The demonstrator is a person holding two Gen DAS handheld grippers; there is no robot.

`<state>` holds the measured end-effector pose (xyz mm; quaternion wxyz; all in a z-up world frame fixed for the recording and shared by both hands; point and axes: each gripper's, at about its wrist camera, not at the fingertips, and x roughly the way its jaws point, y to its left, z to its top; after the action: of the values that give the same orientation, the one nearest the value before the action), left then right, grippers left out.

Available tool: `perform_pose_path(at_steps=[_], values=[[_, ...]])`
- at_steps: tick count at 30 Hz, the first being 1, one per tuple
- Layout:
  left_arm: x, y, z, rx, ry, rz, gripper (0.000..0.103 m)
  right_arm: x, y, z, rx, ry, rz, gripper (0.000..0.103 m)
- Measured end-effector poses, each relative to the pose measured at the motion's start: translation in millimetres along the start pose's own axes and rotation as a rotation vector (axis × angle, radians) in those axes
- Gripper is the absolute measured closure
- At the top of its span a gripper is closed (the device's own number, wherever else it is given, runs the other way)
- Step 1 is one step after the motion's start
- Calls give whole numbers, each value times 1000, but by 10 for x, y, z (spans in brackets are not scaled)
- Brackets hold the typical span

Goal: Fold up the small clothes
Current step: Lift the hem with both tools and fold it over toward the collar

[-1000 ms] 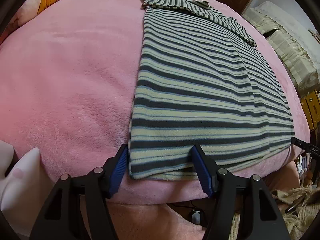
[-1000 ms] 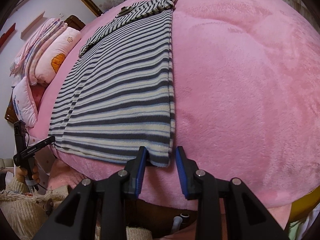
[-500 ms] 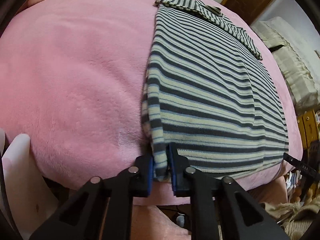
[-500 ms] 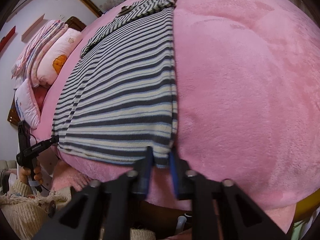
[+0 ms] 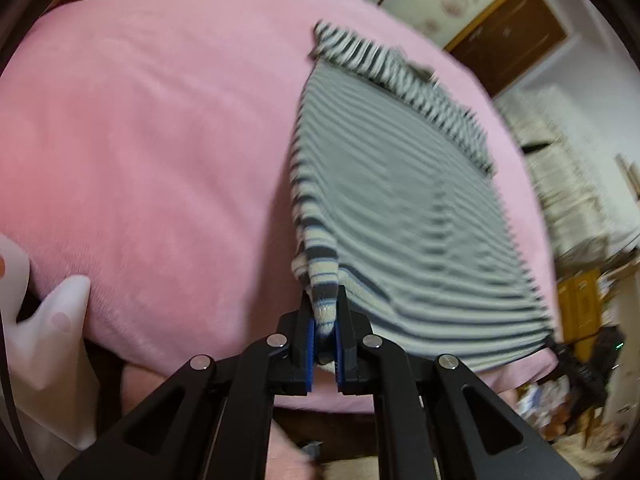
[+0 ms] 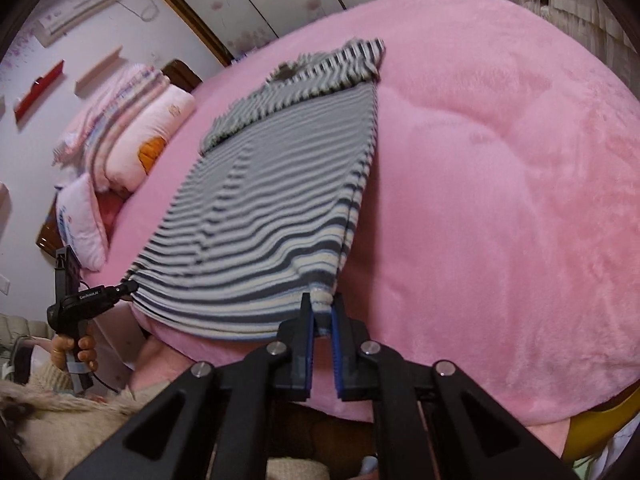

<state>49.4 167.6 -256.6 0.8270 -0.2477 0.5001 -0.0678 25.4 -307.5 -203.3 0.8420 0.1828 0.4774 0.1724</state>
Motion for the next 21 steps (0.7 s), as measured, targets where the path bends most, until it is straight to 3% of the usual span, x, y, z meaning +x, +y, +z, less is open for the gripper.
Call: perform_pose_path(at_steps=[4, 8, 14, 21], values=[[-252, -100, 199, -28, -82, -89, 98, -155, 98, 196, -5, -64, 46, 96], [-363, -229, 411, -48, -124, -125, 98, -259, 152, 457, -1, -115, 71, 96], [-425, -386, 794, -74, -166, -117, 98, -320, 130, 916, 40, -169, 81, 96], [-422, -605, 1620, -81, -251, -101, 98, -193, 260, 1670, -1, -218, 10, 96]])
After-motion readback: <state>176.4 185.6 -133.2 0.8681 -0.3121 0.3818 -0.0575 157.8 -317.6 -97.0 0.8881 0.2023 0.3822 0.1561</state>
